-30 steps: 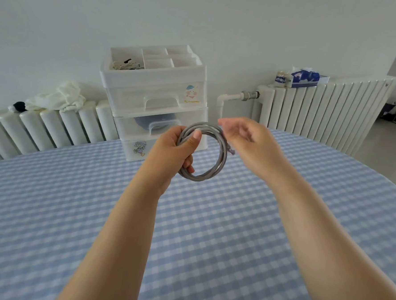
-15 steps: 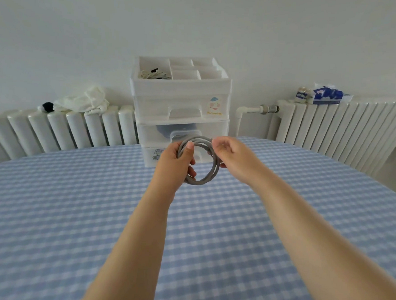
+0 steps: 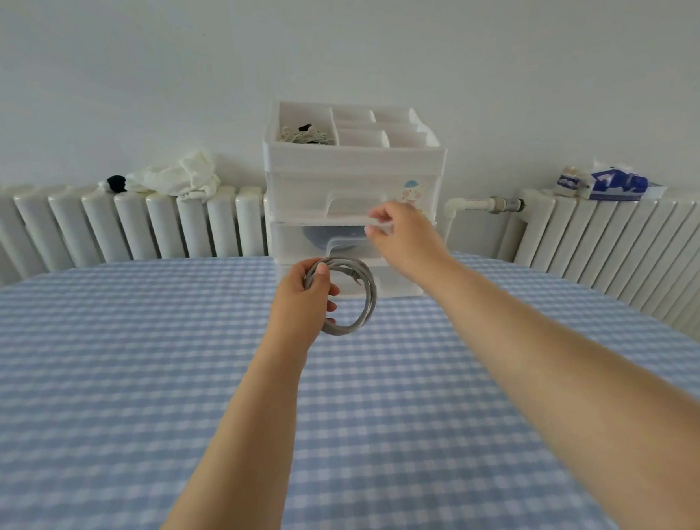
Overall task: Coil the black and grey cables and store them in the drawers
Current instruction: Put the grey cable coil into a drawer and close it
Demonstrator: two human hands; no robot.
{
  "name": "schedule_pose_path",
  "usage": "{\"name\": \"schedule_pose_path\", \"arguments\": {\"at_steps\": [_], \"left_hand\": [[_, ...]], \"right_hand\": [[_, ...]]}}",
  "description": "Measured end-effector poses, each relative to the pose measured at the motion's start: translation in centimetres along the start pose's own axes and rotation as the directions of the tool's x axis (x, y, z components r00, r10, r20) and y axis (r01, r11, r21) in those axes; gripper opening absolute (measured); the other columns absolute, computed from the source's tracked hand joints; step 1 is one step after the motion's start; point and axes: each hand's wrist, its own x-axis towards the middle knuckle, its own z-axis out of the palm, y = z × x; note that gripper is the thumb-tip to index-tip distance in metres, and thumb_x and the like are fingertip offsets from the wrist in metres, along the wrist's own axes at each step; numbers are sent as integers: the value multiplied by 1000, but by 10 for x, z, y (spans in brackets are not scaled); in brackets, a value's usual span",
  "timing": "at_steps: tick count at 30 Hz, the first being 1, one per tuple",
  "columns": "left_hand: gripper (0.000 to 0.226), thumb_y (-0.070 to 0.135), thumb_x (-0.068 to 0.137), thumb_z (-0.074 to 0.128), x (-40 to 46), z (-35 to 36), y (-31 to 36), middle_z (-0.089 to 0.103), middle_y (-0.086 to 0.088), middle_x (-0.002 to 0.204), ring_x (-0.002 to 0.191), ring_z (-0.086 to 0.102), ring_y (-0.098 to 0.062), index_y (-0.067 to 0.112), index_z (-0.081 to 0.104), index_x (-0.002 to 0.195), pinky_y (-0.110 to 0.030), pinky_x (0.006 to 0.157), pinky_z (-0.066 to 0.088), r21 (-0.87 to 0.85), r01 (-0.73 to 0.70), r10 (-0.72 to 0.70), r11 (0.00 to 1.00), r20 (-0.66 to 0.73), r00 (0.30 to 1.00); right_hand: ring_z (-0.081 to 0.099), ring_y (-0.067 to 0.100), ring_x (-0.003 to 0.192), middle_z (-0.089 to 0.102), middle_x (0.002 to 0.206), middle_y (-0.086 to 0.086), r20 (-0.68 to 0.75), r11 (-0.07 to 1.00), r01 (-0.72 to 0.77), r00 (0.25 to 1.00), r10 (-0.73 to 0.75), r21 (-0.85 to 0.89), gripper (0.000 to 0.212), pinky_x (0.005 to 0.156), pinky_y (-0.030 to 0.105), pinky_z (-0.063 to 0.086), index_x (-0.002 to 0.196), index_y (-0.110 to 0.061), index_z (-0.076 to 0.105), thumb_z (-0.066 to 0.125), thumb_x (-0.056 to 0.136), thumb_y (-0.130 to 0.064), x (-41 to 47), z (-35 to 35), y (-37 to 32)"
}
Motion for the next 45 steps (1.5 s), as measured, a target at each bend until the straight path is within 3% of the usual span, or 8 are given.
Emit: {"name": "schedule_pose_path", "arguments": {"at_steps": [7, 10, 15, 22, 26, 38, 42, 45], "left_hand": [[23, 19, 102, 39, 9, -12, -4, 64, 2, 83, 72, 55, -13, 18, 60, 112, -29, 68, 50, -99, 49, -54, 994, -48, 997], [27, 21, 103, 36, 12, -14, -5, 65, 2, 84, 74, 55, -13, 19, 61, 111, -31, 73, 50, -111, 42, -49, 993, -57, 997], [26, 21, 104, 35, 12, -17, -1, 65, 3, 84, 76, 56, -12, 24, 61, 105, -28, 72, 51, -159, 27, -39, 987, -72, 997], [26, 23, 104, 33, 12, -18, 5, 63, 3, 78, 71, 58, -11, 27, 58, 103, -24, 63, 47, -264, -7, -29, 964, -134, 991], [26, 23, 104, 33, 9, -19, 10, 63, 4, 76, 70, 57, -11, 23, 58, 111, -23, 64, 49, -265, -19, -20, 964, -145, 989], [28, 25, 105, 30, 2, -22, 23, 61, 7, 70, 55, 49, -3, 22, 58, 111, -20, 56, 44, -238, -147, 87, 960, -244, 966], [28, 27, 105, 31, 0, -23, 28, 62, 8, 72, 58, 50, -4, 17, 57, 110, -21, 59, 46, -219, -177, 109, 960, -289, 951], [29, 27, 105, 31, -2, -24, 30, 61, 5, 75, 63, 49, -8, 14, 56, 109, -18, 51, 44, -199, -195, 127, 960, -311, 942]], "right_hand": [[56, 32, 87, 51, 105, 13, -166, 631, 190, 872, -460, -752, 48, 68, 36, 43, 103, -8, 54, 70, 58, 0, 70, 1, 7], [55, 30, 84, 38, 106, 9, -113, 503, 223, 825, -554, -835, 47, 67, 36, 42, 106, -11, 45, 66, 64, -4, 79, 1, 2], [57, 25, 89, 55, 110, 6, 89, 388, 294, 880, -467, -873, 86, 71, 33, 44, 114, -9, 39, 74, 58, -65, 80, 1, -11], [28, 36, 110, 12, 135, 14, 93, 252, 219, 898, -430, -943, 80, 88, 39, 44, 142, -3, 11, 58, 78, -20, 75, 14, -14], [20, 47, 130, 1, 151, 17, 171, 295, 299, 904, -391, -907, 85, 106, 52, 31, 148, -1, -4, 53, 86, -14, 72, 22, -18], [-7, 48, 144, -4, 160, 12, 324, 746, 404, 909, -262, -530, 50, 115, 61, 8, 118, -21, 43, 47, 78, 8, 48, -18, -30], [23, 40, 140, 13, 156, 16, 274, 772, 350, 933, -234, -530, 22, 101, 47, 36, 102, -12, 48, 60, 83, -11, 41, -27, -32], [53, 38, 110, 31, 143, 17, 210, 746, 244, 967, -143, -620, 41, 75, 38, 43, 111, -5, 49, 66, 85, -33, 41, -21, -41]]}}
